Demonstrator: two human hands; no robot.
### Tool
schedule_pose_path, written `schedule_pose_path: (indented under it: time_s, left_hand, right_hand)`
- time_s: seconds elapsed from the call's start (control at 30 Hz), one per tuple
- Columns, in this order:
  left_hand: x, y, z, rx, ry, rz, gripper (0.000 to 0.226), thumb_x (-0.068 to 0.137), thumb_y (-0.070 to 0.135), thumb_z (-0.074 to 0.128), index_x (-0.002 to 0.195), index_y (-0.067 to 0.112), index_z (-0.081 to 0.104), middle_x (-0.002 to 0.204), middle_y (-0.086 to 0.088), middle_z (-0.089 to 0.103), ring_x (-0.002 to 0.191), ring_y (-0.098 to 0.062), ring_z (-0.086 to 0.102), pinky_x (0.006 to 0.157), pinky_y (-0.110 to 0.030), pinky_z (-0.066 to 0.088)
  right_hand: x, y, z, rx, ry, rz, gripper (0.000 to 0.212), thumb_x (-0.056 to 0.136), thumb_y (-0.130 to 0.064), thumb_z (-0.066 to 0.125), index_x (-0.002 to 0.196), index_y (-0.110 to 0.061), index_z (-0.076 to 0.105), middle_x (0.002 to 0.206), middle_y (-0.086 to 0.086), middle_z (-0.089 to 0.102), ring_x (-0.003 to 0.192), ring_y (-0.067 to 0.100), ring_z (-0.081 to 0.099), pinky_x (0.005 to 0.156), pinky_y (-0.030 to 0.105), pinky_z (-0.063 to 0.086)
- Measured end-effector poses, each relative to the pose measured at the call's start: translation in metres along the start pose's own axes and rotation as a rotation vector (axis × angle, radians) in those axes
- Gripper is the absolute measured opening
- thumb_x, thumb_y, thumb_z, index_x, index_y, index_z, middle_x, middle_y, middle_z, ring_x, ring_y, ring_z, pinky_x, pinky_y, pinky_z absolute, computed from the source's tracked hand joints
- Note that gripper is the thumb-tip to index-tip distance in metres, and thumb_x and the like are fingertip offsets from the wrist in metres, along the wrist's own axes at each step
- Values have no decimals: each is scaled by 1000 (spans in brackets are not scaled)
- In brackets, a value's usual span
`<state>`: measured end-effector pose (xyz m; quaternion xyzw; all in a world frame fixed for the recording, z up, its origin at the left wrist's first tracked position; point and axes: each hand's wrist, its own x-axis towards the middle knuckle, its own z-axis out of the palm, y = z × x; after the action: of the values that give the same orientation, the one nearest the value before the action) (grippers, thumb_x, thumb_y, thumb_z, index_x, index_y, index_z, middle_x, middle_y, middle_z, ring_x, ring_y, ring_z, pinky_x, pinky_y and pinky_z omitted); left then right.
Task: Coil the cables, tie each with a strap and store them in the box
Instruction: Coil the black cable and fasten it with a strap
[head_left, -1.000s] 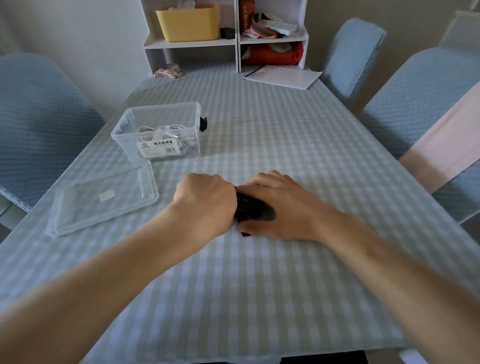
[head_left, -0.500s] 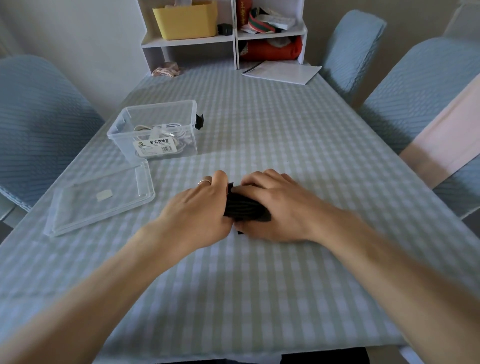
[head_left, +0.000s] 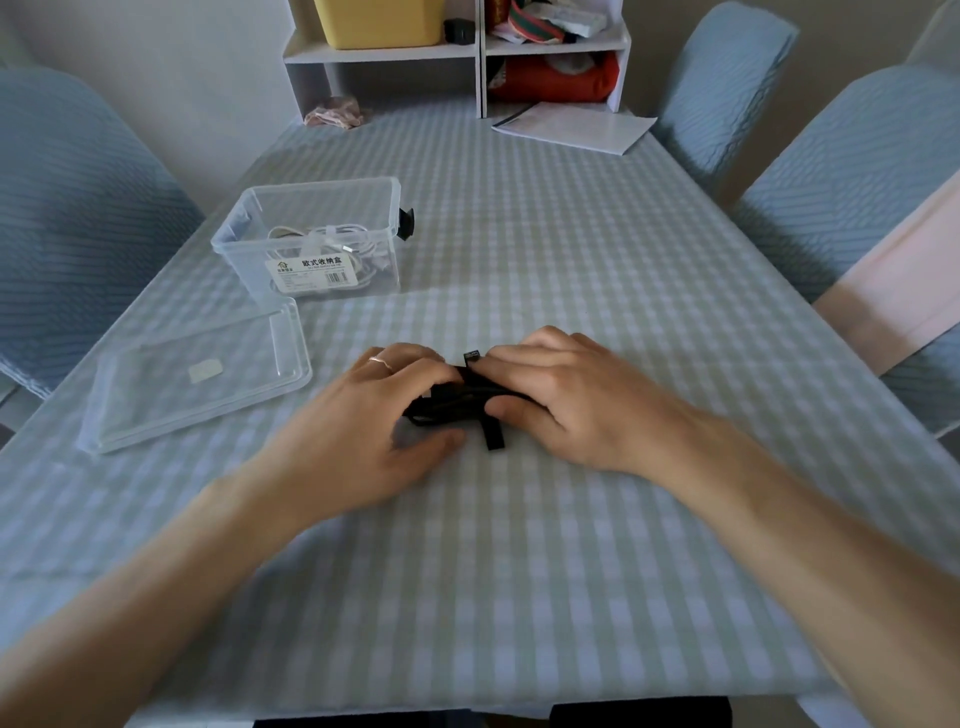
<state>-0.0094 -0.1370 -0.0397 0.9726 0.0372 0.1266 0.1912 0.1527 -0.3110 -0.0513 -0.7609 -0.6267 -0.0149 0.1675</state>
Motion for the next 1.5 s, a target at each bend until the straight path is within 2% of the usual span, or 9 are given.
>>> schedule_pose_path:
  time_s: [0.1, 0.27, 0.4, 0.6, 0.9, 1.07, 1.2, 1.3, 1.5]
  left_hand:
    - [-3, -6, 3, -66, 109, 80, 43, 88, 47, 61, 127, 29, 62, 130, 6, 60, 126, -7, 54, 101, -33, 47]
    - [3, -3, 11, -3, 207, 264, 26, 95, 27, 64, 118, 18, 73, 122, 2, 68, 112, -12, 65, 93, -33, 53]
    - [5, -11, 14, 40, 231, 336, 25, 93, 25, 67, 114, 12, 75, 119, -2, 71, 110, -15, 66, 97, -28, 51]
    - [7, -12, 19, 42, 220, 380, 30, 92, 27, 66, 117, 11, 73, 120, -8, 70, 110, -21, 67, 97, -34, 52]
    - [11, -9, 22, -30, 243, 283, 24, 88, 26, 70, 106, 13, 78, 112, -4, 74, 101, -20, 69, 93, -28, 50]
    - [12, -8, 20, -60, 254, 213, 23, 86, 27, 72, 104, 15, 78, 109, -3, 75, 102, -15, 67, 95, -16, 47]
    - [11, -5, 20, -54, 261, 217, 22, 85, 25, 71, 103, 13, 79, 107, -4, 75, 101, -15, 67, 96, -12, 44]
    - [11, -3, 21, -45, 278, 227, 20, 84, 21, 72, 101, 12, 79, 105, -5, 76, 100, -17, 68, 96, -13, 45]
    - [11, -2, 25, -46, 309, 229, 20, 85, 17, 71, 104, 13, 78, 108, -6, 75, 102, -20, 67, 92, -30, 50]
  right_hand:
    - [0, 0, 0, 6, 1, -6, 52, 100, -51, 27, 140, -28, 51, 112, -21, 58, 103, 9, 45, 87, 40, 47]
    - [0, 1, 1, 12, 10, -21, 55, 100, -52, 29, 143, -25, 49, 113, -20, 58, 103, 8, 44, 88, 40, 47]
    - [0, 2, 4, 17, 35, -44, 57, 99, -50, 33, 143, -19, 51, 122, -15, 62, 111, 15, 52, 89, 43, 49]
    - [-6, 1, -4, 50, 100, -96, 49, 98, -38, 41, 132, -10, 62, 129, 1, 66, 115, 20, 62, 99, 34, 49]
    - [-19, 2, -7, 80, 240, -93, 38, 85, -25, 71, 121, -12, 70, 128, 0, 66, 124, 15, 56, 103, 31, 47]
    - [-19, -4, -7, 61, 261, -197, 28, 83, -33, 76, 103, -13, 77, 116, 0, 68, 111, 18, 62, 87, 39, 52]
    - [-10, -5, 0, -56, 322, -281, 13, 90, -23, 69, 92, -14, 79, 106, -1, 73, 95, 17, 68, 78, 36, 49]
    - [-8, -12, 0, -3, 315, -214, 15, 90, -19, 64, 86, -13, 77, 98, -4, 74, 87, 13, 66, 78, 28, 46]
    - [7, -22, -5, 390, 251, 173, 10, 86, -20, 70, 79, -14, 75, 75, -6, 70, 70, 12, 66, 66, 38, 52]
